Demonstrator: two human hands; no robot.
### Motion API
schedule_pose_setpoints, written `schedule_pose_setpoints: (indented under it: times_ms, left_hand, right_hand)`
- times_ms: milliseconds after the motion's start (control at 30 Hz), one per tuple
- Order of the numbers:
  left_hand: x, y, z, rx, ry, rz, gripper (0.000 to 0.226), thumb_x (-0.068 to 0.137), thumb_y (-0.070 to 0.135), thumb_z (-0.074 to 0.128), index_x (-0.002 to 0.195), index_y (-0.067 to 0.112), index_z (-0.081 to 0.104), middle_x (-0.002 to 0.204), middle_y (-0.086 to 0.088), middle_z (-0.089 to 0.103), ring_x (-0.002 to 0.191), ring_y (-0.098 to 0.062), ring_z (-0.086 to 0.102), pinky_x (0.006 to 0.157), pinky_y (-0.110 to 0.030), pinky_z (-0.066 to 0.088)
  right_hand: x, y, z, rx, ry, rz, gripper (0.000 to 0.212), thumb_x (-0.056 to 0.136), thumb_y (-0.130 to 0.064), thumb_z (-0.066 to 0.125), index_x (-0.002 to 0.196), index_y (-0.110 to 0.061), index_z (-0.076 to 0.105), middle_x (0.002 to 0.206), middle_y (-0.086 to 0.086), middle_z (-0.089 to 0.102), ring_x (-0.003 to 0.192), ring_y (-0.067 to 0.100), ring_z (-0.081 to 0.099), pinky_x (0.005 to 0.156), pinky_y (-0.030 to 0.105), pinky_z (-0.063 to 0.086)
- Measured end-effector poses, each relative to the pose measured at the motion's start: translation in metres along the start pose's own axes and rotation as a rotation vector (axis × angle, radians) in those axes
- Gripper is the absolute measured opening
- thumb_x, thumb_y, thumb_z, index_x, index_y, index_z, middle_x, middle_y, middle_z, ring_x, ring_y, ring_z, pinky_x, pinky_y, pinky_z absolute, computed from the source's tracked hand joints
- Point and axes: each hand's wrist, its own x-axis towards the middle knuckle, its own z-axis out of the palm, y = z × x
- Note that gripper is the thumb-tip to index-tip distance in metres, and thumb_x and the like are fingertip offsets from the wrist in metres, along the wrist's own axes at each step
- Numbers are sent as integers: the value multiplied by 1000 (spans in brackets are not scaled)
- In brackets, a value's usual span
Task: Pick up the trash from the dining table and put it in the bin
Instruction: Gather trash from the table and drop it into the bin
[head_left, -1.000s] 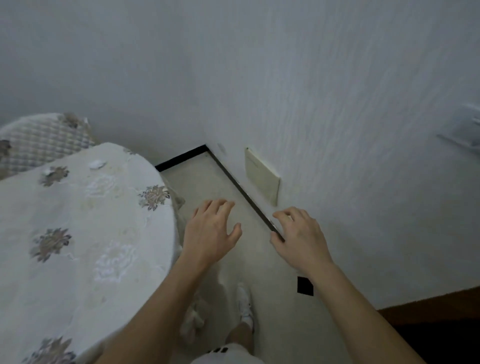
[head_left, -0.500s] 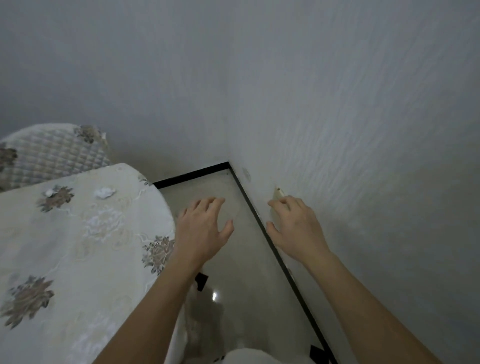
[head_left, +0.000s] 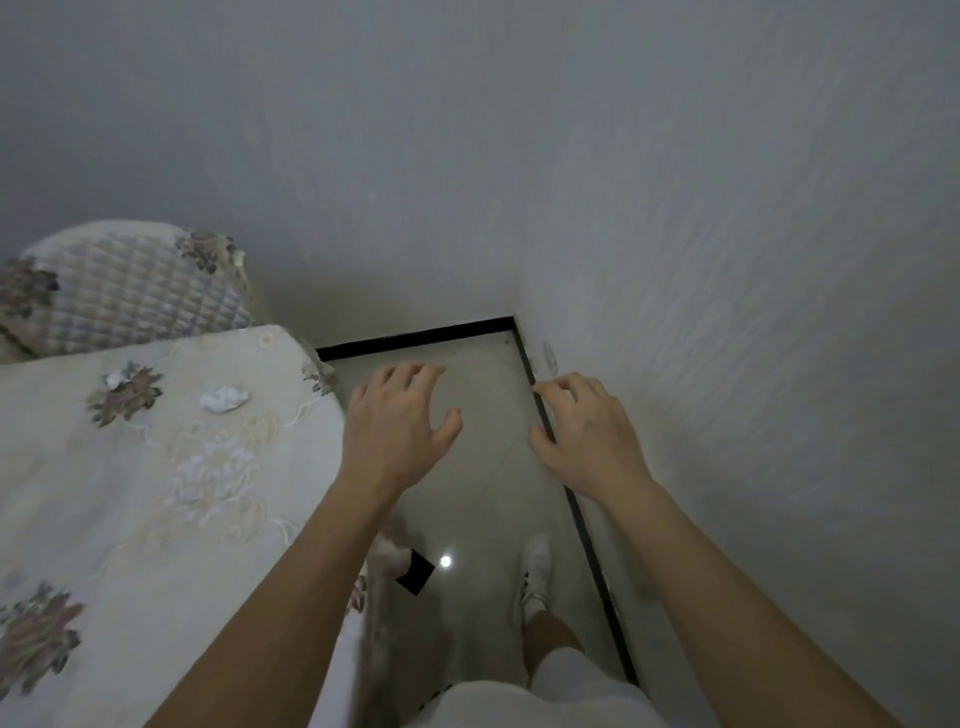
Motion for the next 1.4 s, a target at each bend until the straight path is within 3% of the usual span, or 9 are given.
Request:
schedule_pose_setpoints:
  times_ms: [267, 533, 1100, 1267, 1400]
  left_hand:
    - [120, -26, 13, 43, 67, -165, 54, 84, 51, 54, 128, 20, 58, 124, -2, 63, 114, -26, 55, 90, -44, 51]
    - [180, -66, 16, 103, 136, -364, 51, 84, 49, 58, 125, 19, 61, 120, -3, 65, 109, -26, 58, 84, -41, 49]
    - [283, -274, 29, 134, 176, -747, 51, 86, 51, 49, 126, 21, 58, 122, 0, 63, 111, -24, 56, 84, -40, 50]
    - [313, -340, 12, 121, 227, -836, 48, 84, 48, 49, 120, 20, 61, 120, -2, 65, 108, -25, 57, 85, -42, 51]
    - [319, -377, -1, 141, 234, -921, 48, 84, 48, 49, 121, 21, 60, 120, -1, 65, 109, -25, 58, 83, -42, 52]
  right_hand:
    - [168, 32, 19, 56, -67, -103, 48, 80, -41, 51, 117, -13, 64, 107, 10, 62, 100, 31, 57, 78, 45, 52]
    - [290, 24, 50, 96, -131, -294, 44, 82, -33, 63, 120, -12, 64, 105, 10, 63, 98, 31, 58, 78, 41, 51]
    - [519, -153, 148, 140, -280, -707, 41, 83, -35, 57, 117, -13, 63, 109, 10, 63, 102, 30, 57, 82, 42, 51]
    - [581, -216, 163, 152, -241, -820, 35, 81, -31, 68, 112, -15, 64, 103, 7, 63, 97, 27, 59, 77, 38, 51]
    - [614, -264, 176, 184, -277, -901, 36, 83, -32, 66, 114, -14, 63, 104, 7, 63, 98, 26, 58, 79, 39, 52]
